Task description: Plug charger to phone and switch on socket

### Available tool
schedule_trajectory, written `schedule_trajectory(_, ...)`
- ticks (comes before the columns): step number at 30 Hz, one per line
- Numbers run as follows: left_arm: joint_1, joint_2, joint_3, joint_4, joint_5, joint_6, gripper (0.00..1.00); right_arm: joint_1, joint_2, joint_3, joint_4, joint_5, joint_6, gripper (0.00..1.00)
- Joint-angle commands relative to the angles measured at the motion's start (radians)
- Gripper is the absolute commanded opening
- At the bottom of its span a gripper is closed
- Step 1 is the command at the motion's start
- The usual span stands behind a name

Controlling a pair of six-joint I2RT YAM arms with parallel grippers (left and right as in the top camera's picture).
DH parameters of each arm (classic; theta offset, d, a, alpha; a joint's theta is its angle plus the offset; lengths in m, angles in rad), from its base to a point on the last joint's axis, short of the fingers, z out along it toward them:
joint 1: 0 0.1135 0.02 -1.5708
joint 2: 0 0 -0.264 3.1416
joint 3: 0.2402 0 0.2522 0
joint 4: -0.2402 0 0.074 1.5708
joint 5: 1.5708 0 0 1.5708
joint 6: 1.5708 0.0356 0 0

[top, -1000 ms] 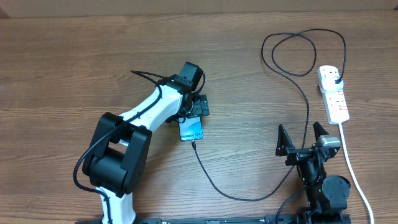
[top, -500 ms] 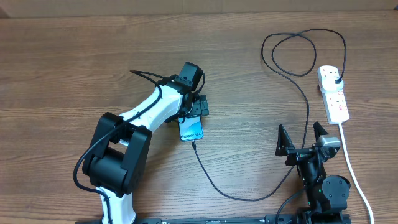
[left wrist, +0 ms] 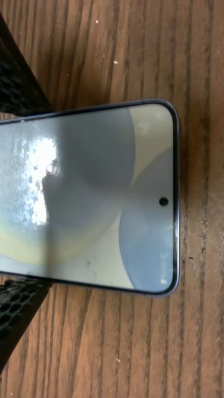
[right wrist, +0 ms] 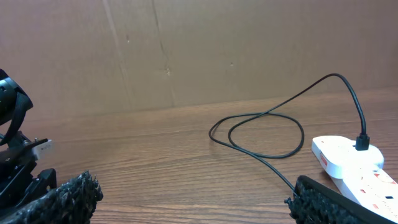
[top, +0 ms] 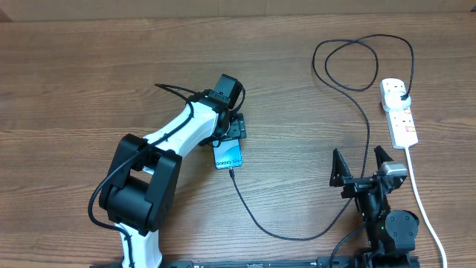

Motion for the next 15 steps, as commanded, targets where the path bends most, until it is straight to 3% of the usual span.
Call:
schedule_trajectory(1,0.0,0.057,-0.033,-0.001,0.011,-0.005,0.82,0.005,-0.008,-0.01,0.003,-0.005,-0.001,1.0)
schedule_trajectory(15,0.0,0.057,-0.033,0.002,0.012,-0.005,0.84,0.005,-0.008,-0.01,0.003,-0.005,-0.001,1.0)
